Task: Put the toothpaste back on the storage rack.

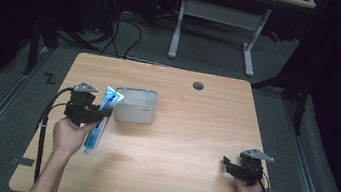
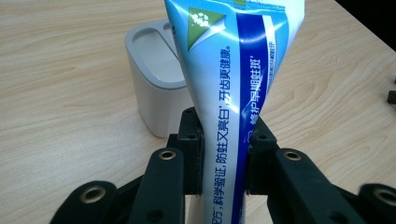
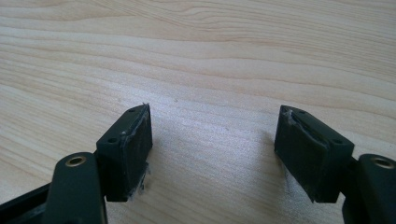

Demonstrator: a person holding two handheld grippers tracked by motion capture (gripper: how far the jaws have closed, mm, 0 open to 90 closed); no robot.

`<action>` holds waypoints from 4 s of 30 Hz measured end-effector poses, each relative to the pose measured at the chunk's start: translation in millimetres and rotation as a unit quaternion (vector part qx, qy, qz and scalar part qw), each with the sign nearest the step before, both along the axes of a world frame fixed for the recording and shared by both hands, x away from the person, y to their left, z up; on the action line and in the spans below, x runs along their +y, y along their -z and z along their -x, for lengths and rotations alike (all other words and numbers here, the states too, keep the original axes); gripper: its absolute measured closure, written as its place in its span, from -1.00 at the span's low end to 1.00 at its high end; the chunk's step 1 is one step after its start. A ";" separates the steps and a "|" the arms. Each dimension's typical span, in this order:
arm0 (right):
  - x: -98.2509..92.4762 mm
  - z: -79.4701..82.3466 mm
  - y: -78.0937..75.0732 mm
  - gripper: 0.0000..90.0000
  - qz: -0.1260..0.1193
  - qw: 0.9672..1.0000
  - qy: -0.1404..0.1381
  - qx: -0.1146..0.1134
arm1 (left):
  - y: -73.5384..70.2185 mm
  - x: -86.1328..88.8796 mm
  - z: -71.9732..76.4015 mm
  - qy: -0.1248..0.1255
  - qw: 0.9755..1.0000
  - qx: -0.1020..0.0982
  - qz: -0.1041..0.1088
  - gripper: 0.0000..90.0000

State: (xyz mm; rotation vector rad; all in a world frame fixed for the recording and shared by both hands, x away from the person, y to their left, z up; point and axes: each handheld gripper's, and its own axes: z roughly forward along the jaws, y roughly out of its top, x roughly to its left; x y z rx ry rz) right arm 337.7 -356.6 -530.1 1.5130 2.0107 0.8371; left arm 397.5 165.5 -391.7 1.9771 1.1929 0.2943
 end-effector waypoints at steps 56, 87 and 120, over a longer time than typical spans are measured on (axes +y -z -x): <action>0.2 0.0 0.0 -0.39 0.001 1.000 0.000 0.000 | -51.6 -58.5 -83.7 0.011 0.994 -0.094 0.046 0.66; -0.6 0.1 0.0 -0.37 -0.004 1.000 0.004 0.001 | -44.8 -94.5 -122.8 0.001 0.990 -0.130 0.051 0.64; -1.1 -0.2 0.0 -0.37 -0.005 1.000 0.007 0.000 | -17.2 -81.5 -117.3 0.009 0.995 -0.101 0.010 0.61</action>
